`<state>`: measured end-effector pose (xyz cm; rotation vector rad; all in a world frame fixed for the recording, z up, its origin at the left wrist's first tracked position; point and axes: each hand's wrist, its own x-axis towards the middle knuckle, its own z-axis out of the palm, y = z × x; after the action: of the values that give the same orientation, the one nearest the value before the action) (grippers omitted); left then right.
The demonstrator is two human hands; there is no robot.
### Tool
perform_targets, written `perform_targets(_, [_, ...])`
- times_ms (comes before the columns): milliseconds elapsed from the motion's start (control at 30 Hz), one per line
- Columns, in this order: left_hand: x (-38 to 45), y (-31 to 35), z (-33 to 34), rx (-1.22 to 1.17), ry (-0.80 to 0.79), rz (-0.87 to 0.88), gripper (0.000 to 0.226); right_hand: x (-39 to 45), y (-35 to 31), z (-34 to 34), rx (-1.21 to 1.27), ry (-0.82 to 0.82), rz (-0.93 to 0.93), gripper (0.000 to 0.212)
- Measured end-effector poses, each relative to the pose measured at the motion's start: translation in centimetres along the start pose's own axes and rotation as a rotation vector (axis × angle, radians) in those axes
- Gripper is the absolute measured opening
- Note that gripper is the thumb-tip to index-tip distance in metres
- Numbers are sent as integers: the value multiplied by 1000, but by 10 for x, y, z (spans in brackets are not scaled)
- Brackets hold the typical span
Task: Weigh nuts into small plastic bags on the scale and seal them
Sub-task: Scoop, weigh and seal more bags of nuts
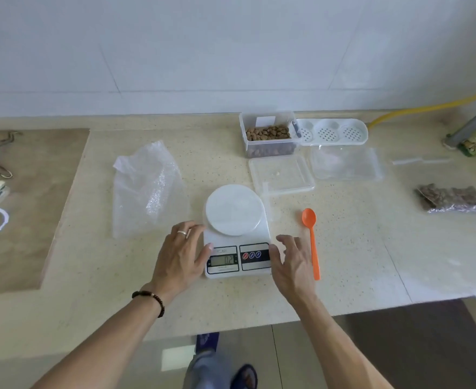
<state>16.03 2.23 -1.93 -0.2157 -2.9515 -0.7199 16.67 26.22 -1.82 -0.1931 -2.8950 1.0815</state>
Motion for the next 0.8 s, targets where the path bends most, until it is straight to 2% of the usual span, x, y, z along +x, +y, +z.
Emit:
perform_targets(100, [-26, 0, 12, 12, -103, -1, 67, -26, 12, 11, -126, -70, -84, 34])
perform_targets(200, [-40, -2, 24, 64, -167, 29, 91, -41, 17, 12, -249, -181, -94, 47])
perform_targets(300, [-42, -2, 30, 61, -253, -12, 104, -44, 13, 8, -364, -263, -104, 55])
perform_targets(533, [-42, -5, 37, 55, -297, -58, 106, -39, 8, 10, -518, -357, -113, 60])
perform_targets(800, [-44, -5, 39, 12, -281, -72, 106, -40, 8, 15, -522, -343, -98, 58])
